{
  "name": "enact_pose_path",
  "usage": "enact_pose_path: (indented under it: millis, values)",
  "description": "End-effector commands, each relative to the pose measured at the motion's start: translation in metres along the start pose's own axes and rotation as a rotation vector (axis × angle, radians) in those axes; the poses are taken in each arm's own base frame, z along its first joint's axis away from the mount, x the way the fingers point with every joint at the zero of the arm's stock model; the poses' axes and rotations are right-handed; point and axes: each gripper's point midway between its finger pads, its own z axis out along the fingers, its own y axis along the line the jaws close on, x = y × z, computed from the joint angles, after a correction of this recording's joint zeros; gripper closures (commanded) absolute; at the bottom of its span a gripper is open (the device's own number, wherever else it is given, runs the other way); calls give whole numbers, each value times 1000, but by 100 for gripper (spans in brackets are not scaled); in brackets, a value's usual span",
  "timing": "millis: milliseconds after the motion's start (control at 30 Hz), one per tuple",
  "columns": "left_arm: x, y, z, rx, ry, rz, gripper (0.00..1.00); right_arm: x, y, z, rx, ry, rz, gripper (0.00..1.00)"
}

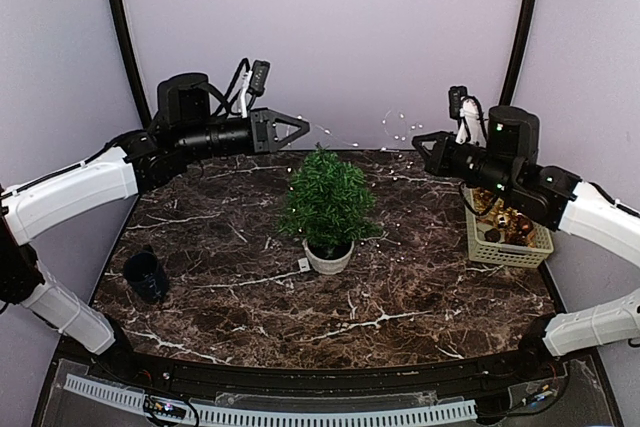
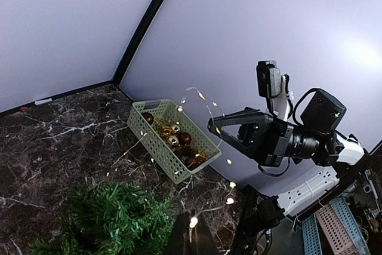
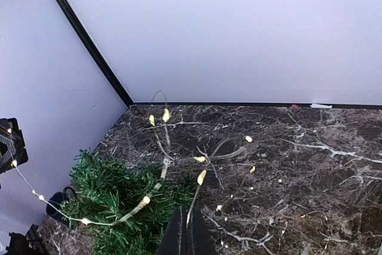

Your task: Decorate the small christmas tree

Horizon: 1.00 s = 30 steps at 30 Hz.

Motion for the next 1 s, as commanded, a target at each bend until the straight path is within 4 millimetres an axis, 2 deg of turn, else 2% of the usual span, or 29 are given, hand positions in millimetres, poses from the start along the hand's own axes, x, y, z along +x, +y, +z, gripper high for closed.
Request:
enact_pose_path:
  millis: [0, 233, 567, 767, 967]
  values:
    - [-36, -8, -5, 36, -104, 26, 100, -41, -6, -15, 76, -100, 0, 100]
    - [-43, 8, 1, 38, -117, 2, 100, -59, -13, -17, 124, -128, 4, 100]
    - [-55, 34, 2, 10, -154, -23, 100, -68, -16, -4, 156, -114, -17, 100]
    - [-60, 58, 3, -21, -172, -52, 100, -68, -37, 8, 246, -87, -10, 100]
    - [-54, 85, 16, -30, -142, -89, 100, -57, -61, 26, 326, -20, -9, 100]
